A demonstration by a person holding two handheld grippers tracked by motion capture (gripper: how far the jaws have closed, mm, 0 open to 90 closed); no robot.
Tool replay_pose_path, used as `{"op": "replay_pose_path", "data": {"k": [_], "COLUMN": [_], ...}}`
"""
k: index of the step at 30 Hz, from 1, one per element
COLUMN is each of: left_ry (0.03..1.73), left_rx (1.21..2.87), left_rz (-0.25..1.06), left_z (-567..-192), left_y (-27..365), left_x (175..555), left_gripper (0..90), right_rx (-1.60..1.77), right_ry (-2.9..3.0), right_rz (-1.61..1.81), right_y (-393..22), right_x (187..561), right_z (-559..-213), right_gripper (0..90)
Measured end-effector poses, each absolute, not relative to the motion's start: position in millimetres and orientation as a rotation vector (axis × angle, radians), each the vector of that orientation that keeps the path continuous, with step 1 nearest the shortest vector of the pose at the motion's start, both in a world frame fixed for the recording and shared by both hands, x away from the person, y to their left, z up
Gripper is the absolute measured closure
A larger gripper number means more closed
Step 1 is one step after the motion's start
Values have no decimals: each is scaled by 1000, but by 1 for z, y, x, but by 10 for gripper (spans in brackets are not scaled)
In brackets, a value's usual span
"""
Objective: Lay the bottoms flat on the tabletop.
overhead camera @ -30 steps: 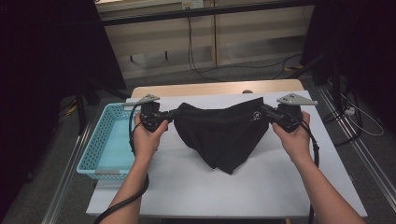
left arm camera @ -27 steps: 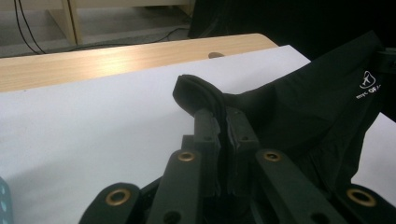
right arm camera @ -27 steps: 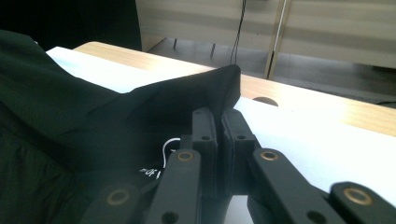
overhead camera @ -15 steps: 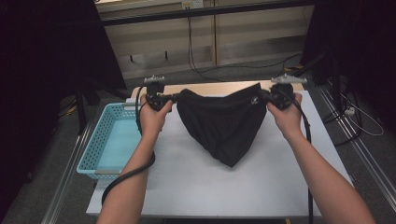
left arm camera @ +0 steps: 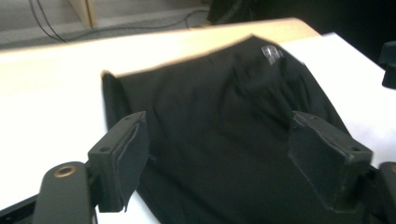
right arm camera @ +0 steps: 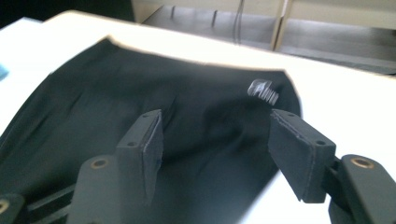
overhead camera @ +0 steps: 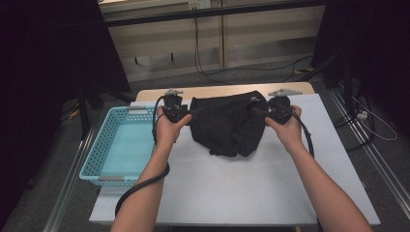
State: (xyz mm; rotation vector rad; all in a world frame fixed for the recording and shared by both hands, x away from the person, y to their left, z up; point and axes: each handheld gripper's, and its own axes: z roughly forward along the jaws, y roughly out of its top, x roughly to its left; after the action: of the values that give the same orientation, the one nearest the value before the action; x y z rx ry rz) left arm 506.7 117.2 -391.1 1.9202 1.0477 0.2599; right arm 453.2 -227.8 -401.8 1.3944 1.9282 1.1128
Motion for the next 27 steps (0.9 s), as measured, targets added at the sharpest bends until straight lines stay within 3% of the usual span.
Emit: {"op": "replay_pose_path", "data": {"k": [13, 27], "left_ry": [959, 897], "left_rx": [1950, 1995], "left_rz": [243, 256], "left_z": [-413, -429], "left_y": [122, 121], "left_x": [447, 430], "left_gripper": [149, 142], "right_rx": [1305, 1278], "right_ry": [2047, 2103], "right_rz": [1048, 1049], "right_y": [-210, -201], "right_x": [366, 350], "right_z": [-433, -446], "right_gripper": [298, 286]}}
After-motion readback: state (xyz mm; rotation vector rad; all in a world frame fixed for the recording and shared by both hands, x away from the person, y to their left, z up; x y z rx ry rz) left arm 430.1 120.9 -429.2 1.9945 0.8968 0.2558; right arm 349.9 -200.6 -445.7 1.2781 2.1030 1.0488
